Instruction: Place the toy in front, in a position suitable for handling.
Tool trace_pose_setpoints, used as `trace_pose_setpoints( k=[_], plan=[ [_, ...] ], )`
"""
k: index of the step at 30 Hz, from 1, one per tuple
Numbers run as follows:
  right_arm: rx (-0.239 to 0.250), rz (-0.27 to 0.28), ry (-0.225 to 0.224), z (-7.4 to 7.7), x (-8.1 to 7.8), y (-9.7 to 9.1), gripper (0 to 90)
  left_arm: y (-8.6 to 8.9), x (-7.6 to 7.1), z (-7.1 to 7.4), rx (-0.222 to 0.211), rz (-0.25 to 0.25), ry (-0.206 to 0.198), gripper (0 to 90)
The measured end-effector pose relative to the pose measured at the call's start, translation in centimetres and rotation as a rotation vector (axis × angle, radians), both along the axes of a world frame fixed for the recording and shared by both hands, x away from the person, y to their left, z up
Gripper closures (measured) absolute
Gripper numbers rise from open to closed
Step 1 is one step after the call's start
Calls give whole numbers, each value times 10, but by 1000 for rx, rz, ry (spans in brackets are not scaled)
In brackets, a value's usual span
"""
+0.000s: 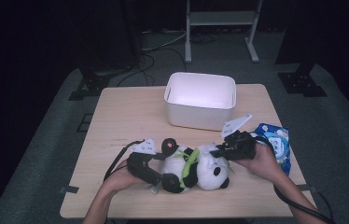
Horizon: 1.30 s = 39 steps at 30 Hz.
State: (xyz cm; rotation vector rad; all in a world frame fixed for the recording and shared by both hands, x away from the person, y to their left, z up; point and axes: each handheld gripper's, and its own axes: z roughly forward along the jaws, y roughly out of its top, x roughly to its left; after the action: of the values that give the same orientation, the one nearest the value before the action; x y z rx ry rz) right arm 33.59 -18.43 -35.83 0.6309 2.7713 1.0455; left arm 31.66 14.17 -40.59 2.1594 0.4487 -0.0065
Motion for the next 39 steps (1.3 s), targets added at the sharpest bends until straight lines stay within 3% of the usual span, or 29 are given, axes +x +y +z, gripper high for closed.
trace_pose_setpoints(
  k=[4,9,20,24,32,39],
  plan=[
    [49,-26,33,-13,-6,-14,781,-1,0,-1,1,-4,-5,163],
    [87,-26,15,-16,-15,-17,781,-2,0,0,17,-6,-12,163],
    [107,71,-28,-12,-35,16,778,-2,0,-1,17,-1,-10,163],
    [104,76,-50,-18,-45,14,778,-2,0,-2,8,5,-6,163],
    [104,12,-47,-38,-62,-6,777,-2,1,-1,10,9,-2,163],
    [177,-32,-31,-53,-64,-25,777,-2,1,-2,7,11,3,163]
  ],
)
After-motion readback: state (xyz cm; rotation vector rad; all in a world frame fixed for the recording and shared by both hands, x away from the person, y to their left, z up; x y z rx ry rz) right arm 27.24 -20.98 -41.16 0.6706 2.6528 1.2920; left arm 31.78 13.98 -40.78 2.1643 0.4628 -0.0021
